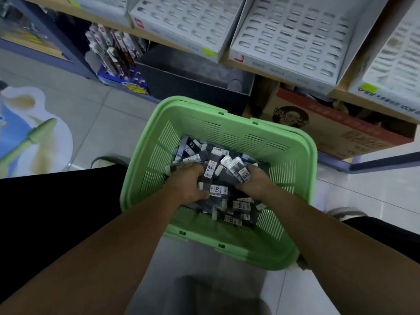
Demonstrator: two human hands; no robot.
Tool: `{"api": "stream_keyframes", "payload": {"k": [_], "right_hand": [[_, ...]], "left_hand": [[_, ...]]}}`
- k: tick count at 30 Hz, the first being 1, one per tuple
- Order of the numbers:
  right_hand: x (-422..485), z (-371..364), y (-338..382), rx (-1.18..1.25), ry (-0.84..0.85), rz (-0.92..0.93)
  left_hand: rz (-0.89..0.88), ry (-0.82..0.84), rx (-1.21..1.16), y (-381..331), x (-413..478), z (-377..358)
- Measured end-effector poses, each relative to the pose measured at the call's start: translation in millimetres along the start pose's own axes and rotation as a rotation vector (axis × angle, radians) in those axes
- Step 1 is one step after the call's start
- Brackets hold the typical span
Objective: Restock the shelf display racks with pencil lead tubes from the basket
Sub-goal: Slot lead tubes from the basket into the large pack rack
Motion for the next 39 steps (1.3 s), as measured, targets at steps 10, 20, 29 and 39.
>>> {"api": "stream_keyframes", "payload": {"k": [10,20,29,39], "right_hand": [[-36,34,18,0.371,0.111,-0.073],[-56,49,7,0.533,0.199,-0.044],[-105,84,38,0.520,0.266,-0.001],[-234,181,101,0.430,0.178,0.226]], "left_hand": [[0.074,-0.260,0.083,-24,41,-5],[0.064,-0.125,0.002,-30,55,-8],[0.242,-0.143,-0.565,-81,20,65],[0.134,-0.256,-1.170,-216,-91,169]]}}
Point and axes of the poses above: each hand's wrist, its own x-axis towards the middle knuckle, its own z-axis out of the back of the hand, y = z × x, the point moved 4 cm from there along x, towards the middle knuckle, and after that the axes turned 11 degrees about -z, right-handed, at the moved point
